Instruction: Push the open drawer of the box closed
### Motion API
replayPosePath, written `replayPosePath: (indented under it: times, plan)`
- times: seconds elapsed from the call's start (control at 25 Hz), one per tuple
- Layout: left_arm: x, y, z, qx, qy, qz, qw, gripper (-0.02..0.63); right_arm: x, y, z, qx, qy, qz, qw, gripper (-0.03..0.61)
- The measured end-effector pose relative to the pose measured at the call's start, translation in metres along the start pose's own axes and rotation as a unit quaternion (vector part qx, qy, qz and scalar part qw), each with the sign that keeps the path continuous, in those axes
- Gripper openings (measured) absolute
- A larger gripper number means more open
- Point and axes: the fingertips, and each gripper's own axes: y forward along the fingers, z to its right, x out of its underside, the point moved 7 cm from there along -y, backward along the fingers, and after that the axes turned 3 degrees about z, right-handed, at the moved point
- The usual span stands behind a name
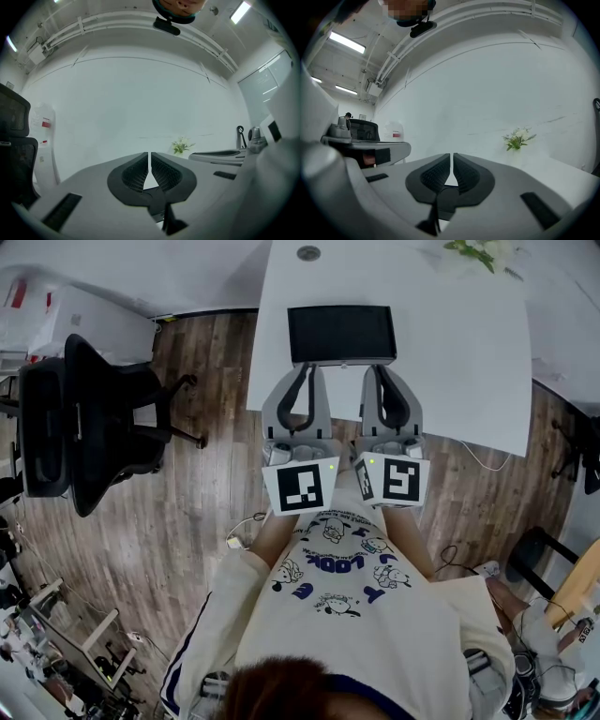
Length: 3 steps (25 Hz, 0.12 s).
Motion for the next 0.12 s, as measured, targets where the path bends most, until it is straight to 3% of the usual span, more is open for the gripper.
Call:
replayPosePath:
  times: [0.12]
  plan:
    - [0.0000, 0.0012, -0.0005, -0.001, 0.001, -0.002, 1.0000, 0.026, -0.0002, 0.0019, 0.0009, 0.000, 0.000, 0.000, 1.000, 0.040]
